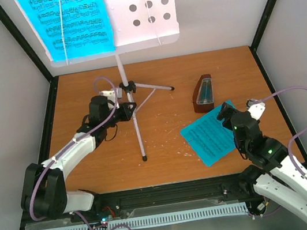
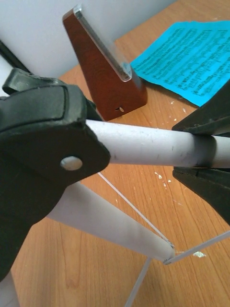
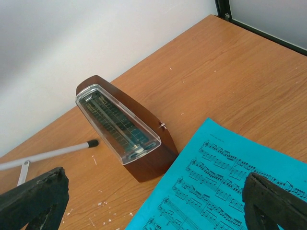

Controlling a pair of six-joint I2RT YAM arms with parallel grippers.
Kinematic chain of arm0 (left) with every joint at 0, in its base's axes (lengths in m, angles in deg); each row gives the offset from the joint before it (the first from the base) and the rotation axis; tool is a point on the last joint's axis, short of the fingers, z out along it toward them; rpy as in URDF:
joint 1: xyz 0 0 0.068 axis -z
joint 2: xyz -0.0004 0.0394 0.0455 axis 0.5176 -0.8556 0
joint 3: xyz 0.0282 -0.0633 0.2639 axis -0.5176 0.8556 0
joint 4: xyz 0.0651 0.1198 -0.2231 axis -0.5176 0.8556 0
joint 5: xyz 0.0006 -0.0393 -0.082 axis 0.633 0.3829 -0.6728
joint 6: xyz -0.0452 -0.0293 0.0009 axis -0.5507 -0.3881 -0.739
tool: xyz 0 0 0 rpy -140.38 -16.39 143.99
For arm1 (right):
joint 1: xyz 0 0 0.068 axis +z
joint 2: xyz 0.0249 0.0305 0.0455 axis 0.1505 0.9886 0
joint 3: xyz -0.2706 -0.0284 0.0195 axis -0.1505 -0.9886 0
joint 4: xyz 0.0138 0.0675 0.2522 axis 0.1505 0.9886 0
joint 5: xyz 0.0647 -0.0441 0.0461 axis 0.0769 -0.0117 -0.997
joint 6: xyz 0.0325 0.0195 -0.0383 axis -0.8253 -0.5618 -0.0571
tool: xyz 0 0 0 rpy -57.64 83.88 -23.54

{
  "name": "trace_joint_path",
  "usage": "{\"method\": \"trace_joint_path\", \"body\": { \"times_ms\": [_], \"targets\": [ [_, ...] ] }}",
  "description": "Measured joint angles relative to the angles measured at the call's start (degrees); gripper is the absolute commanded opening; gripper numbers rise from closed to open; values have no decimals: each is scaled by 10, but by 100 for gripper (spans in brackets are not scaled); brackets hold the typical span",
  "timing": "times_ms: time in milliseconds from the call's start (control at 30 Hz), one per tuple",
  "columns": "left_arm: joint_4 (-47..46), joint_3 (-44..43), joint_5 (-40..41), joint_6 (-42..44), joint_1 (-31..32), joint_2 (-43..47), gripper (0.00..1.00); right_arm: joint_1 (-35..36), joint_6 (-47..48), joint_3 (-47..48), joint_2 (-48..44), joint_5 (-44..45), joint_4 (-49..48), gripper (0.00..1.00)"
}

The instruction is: Pack up the instrument practice props

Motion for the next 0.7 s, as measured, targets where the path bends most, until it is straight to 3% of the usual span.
{"method": "trace_joint_path", "body": {
  "times_ms": [333,567,633,700],
  "targets": [
    [-28,-51,160,-124,107,-62,0,0,7,0,7,-6,0,97],
    [-23,-144,202,-178,169,-153,3,0,7,0,7,-11,0,97],
    [-21,-160,206,-183,179,-166,11,0,7,0,7,-13,0,97],
    [-21,-166,206,-186,185,-172,33,0,8,0,7,-17,0,97]
  ]
}}
